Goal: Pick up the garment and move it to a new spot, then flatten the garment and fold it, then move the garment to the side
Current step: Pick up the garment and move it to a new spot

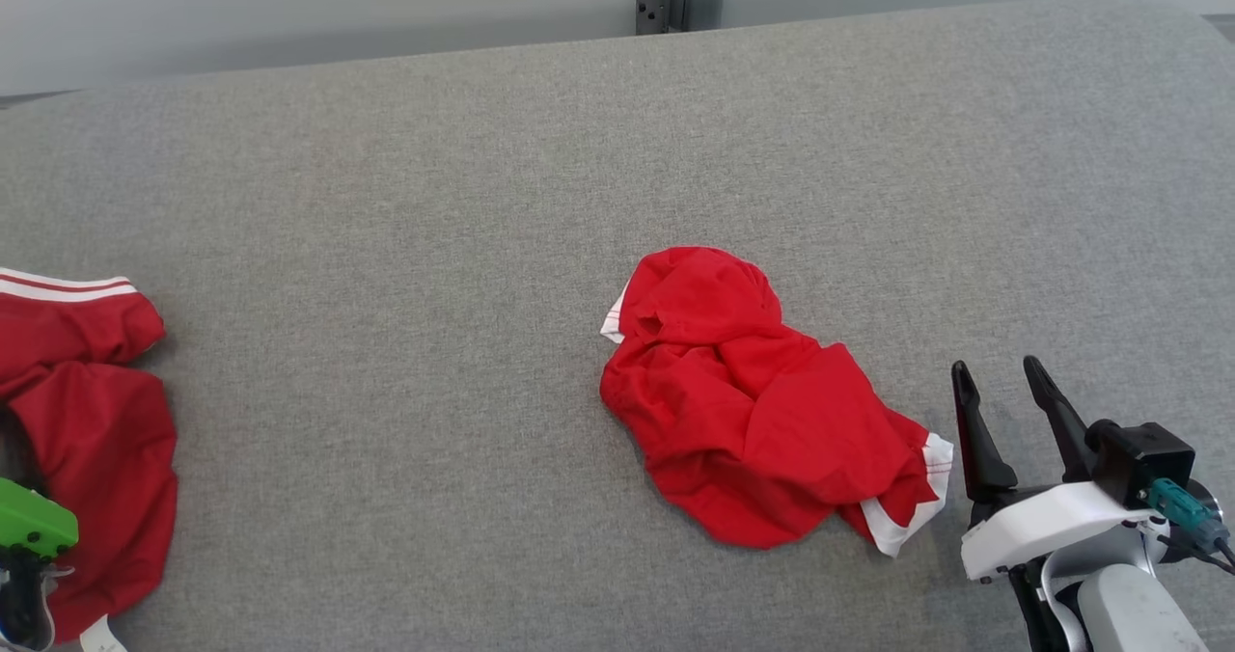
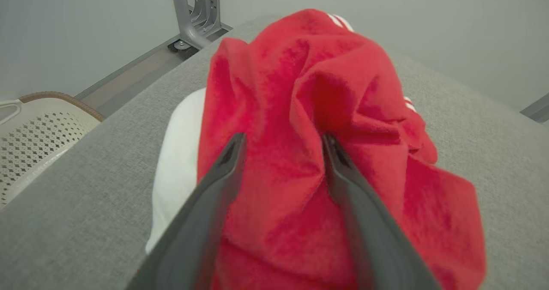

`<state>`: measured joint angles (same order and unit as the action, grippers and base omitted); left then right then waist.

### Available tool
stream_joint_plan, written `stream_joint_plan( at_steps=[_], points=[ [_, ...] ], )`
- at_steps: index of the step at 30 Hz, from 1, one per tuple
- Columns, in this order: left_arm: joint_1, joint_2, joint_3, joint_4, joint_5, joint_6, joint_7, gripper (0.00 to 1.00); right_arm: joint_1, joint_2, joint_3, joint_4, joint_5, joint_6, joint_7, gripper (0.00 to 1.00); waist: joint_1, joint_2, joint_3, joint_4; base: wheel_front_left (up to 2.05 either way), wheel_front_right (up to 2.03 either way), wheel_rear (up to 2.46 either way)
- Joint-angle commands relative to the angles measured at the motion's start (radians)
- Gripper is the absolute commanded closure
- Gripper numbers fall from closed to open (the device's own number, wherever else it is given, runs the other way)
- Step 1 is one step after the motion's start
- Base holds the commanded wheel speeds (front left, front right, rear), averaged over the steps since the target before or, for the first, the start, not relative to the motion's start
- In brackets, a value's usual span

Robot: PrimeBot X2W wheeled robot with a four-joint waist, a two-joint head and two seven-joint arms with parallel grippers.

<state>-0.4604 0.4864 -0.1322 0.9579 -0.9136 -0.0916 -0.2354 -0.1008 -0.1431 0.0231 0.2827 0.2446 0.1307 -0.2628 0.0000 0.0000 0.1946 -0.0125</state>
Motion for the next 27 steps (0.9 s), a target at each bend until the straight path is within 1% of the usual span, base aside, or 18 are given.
stream_joint_plan(
  at_steps=[1,4,7,9,11,13,14,15,16,18,20,21,22,23,24,25,27],
  points=[
    [-0.006,0.011,-0.007,0.009,0.013,-0.007,0.01,0.0,0.008,0.002,-0.002,-0.004,0.0,0.0,-0.003,0.0,0.0,0.0,-0.026,-0.004,0.0,0.0,0.0],
    [0.006,0.044,-0.019,-0.007,0.041,-0.002,-0.003,0.0,0.028,0.01,-0.003,-0.004,0.001,0.0,-0.003,0.0,0.0,0.0,-0.061,-0.005,0.0,0.0,0.0],
    [0.038,0.056,-0.018,-0.095,0.076,0.026,-0.022,0.0,0.046,0.016,-0.008,-0.012,0.002,0.0,-0.003,0.0,0.0,0.0,-0.093,0.001,0.0,0.0,0.0],
    [0.072,0.06,-0.008,-0.209,0.098,0.052,-0.028,0.0,0.059,0.019,-0.012,-0.023,-0.002,0.0,-0.003,0.0,0.0,0.0,-0.11,0.004,0.0,0.0,0.0],
    [0.13,0.043,-0.004,-0.347,0.119,0.074,-0.03,0.0,0.068,0.021,-0.009,-0.039,-0.007,0.0,-0.003,0.0,0.0,0.0,-0.124,0.005,0.0,0.0,0.0],
    [0.203,0.031,0.002,-0.499,0.158,0.111,-0.029,0.0,0.077,0.022,-0.002,-0.057,-0.014,0.0,-0.003,0.0,0.0,0.0,-0.139,0.001,0.0,0.0,0.0],
    [0.242,0.019,0.005,-0.562,0.161,0.125,-0.029,0.0,0.08,0.022,0.002,-0.065,-0.016,0.0,-0.003,0.0,0.0,0.0,-0.145,-0.002,0.0,0.0,0.0],
    [0.294,0.008,0.009,-0.632,0.181,0.149,-0.029,0.0,0.082,0.022,0.008,-0.076,-0.024,0.0,-0.003,0.0,0.0,0.0,-0.156,-0.01,0.0,0.0,0.0],
    [0.334,0.004,0.006,-0.687,0.206,0.162,-0.029,0.0,0.084,0.023,0.013,-0.083,-0.028,0.0,-0.003,0.0,0.0,0.0,-0.164,-0.017,0.0,0.0,0.0],
    [0.422,-0.047,0.017,-0.795,0.214,0.195,-0.029,0.0,0.089,0.023,0.021,-0.099,-0.034,0.0,-0.003,0.0,0.0,0.0,-0.181,-0.033,0.0,0.0,0.0],
    [0.497,-0.077,0.028,-0.871,0.26,0.213,-0.029,0.0,0.094,0.021,0.033,-0.111,-0.04,0.0,-0.003,0.0,0.0,0.0,-0.188,-0.048,0.0,0.0,0.0],
    [0.535,-0.107,0.031,-0.887,0.26,0.22,-0.029,0.0,0.093,0.02,0.04,-0.116,-0.042,0.0,-0.003,0.0,0.0,0.0,-0.19,-0.055,0.0,0.0,0.0],
    [0.567,-0.13,0.032,-0.9,0.273,0.219,-0.029,0.0,0.093,0.016,0.047,-0.122,-0.045,0.0,-0.003,0.0,0.0,0.0,-0.192,-0.061,0.0,0.0,0.0],
    [0.585,-0.135,0.027,-0.909,0.3,0.209,-0.029,0.0,0.093,0.015,0.052,-0.124,-0.047,0.0,-0.003,0.0,0.0,0.0,-0.194,-0.064,0.0,0.0,0.0],
    [0.606,-0.145,0.022,-0.899,0.316,0.206,-0.029,0.0,0.094,0.014,0.058,-0.127,-0.049,0.0,-0.003,0.0,0.0,0.0,-0.196,-0.069,0.0,0.0,0.0],
    [0.626,-0.173,0.023,-0.886,0.325,0.199,-0.029,0.0,0.096,0.009,0.063,-0.13,-0.047,0.0,-0.003,0.0,0.0,0.0,-0.198,-0.072,0.0,0.0,0.0],
    [0.638,-0.197,0.04,-0.882,0.365,0.18,-0.029,0.0,0.101,0.005,0.068,-0.135,-0.048,0.0,-0.003,0.0,0.0,0.0,-0.203,-0.076,0.0,0.0,0.0]
  ],
)
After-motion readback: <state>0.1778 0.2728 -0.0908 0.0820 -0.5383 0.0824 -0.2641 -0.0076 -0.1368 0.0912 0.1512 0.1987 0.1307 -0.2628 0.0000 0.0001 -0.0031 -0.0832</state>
